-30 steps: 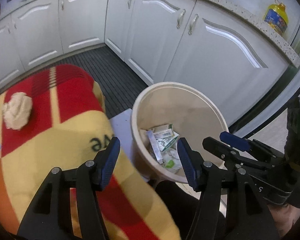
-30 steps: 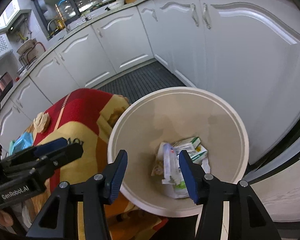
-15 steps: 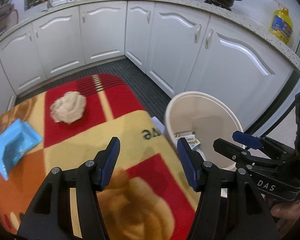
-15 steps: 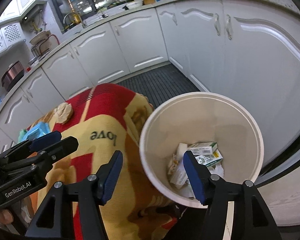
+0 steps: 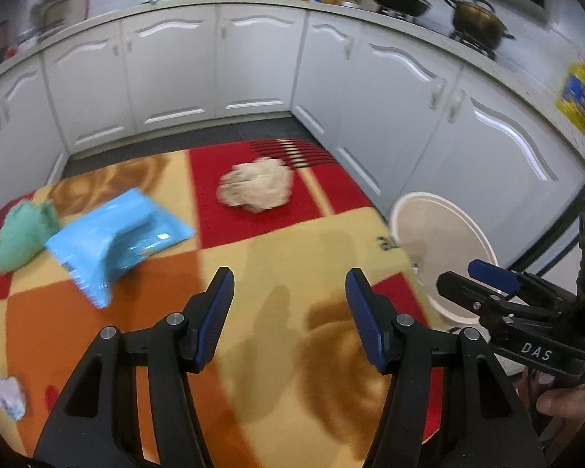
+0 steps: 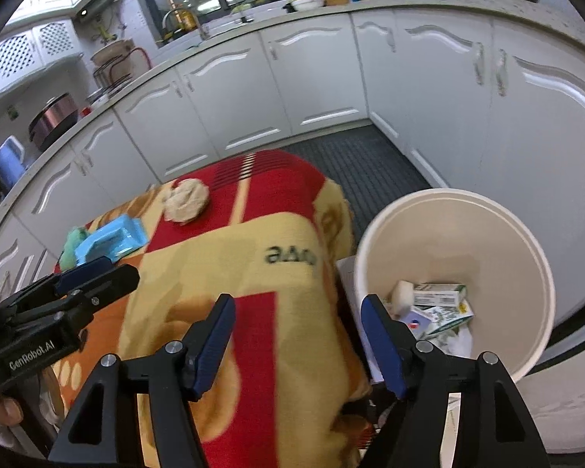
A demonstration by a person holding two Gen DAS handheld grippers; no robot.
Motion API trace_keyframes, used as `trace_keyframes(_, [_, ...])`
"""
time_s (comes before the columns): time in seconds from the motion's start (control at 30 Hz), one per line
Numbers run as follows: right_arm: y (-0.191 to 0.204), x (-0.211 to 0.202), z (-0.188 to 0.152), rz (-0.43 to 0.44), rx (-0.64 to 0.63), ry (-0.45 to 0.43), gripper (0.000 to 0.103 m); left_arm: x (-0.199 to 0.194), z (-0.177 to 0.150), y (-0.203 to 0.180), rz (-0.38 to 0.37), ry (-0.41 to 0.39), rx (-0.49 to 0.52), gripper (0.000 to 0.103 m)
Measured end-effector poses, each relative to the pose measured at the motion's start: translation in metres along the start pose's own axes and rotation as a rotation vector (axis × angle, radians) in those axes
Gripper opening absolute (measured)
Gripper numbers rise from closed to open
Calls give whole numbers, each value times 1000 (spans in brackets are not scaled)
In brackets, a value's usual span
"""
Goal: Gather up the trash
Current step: 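Move both tools back over the table toward the blue wrapper and beige paper, then grasp the blue wrapper with the left tool while the right tool grasps the beige crumpled paper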
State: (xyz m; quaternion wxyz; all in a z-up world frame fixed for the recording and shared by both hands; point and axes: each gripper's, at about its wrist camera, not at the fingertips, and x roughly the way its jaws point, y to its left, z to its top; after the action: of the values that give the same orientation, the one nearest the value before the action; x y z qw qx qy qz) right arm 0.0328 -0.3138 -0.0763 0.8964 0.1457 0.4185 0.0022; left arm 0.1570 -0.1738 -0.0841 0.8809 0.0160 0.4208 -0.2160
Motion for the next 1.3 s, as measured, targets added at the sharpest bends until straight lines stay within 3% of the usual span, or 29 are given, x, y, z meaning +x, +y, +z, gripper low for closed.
trace_keyframes(0.3, [43,26,11,66,-44,29,71,-23,-6,76,43,-12,-155,61])
trace_keyframes(0.6, [85,62,32,102,-136,54,73,-22,0,132,35,-6,-299,62])
trace_keyframes(1.07, [110,115,71,88,-208,37,78,23,14,170,-28,29,-471,62])
trace_keyframes(1.3, [116,144,80,81,-228,54,78,34,18,175,-26,21,-499,62])
